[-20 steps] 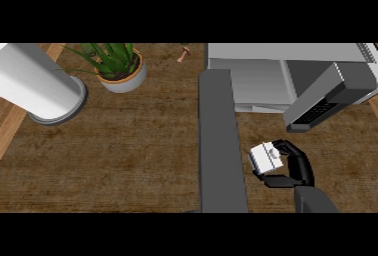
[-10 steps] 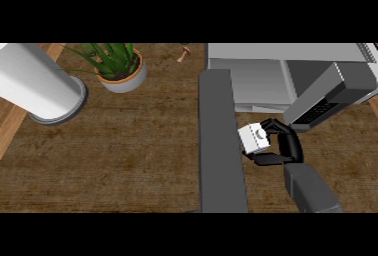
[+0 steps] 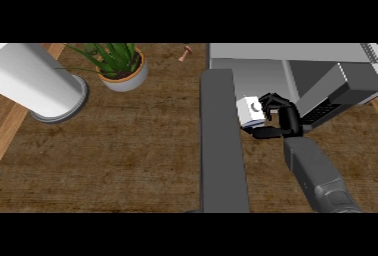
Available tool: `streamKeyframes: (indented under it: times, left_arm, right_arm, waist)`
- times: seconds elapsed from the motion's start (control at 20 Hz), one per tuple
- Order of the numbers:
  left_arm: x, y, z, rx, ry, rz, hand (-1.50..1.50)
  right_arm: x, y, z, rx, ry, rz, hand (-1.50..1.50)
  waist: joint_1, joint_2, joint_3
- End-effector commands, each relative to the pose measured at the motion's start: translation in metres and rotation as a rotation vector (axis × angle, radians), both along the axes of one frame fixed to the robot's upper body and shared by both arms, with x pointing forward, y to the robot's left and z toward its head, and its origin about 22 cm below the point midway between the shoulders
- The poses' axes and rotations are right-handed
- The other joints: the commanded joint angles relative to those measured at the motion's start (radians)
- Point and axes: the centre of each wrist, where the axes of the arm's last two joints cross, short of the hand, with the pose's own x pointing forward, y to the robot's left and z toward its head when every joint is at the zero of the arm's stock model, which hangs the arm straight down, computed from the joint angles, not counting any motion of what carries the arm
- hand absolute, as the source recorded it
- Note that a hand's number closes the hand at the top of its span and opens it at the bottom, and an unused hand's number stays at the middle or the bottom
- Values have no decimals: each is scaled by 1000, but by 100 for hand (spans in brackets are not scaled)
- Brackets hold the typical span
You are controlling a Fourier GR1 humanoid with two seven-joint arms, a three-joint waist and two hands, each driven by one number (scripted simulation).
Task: Pick up the milk, place it into the microwave and close the microwave
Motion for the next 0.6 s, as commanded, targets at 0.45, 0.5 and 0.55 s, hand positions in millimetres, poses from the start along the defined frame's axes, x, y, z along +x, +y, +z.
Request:
streamKeyframes:
  times: [0.45,0.5,0.55]
  left_arm:
    - [15,7,7,27,-59,-46,-150]
    - [20,11,-3,20,-30,-40,-150]
    - [24,1,1,17,-42,-51,-150]
  right_arm:
    - [45,-21,63,-134,5,-76,150]
    - [54,-14,75,-176,-6,-98,150]
    - [55,-16,77,-220,-10,-117,150]
  waist:
    - [60,25,3]
    - [53,25,1]
    - [55,30,2]
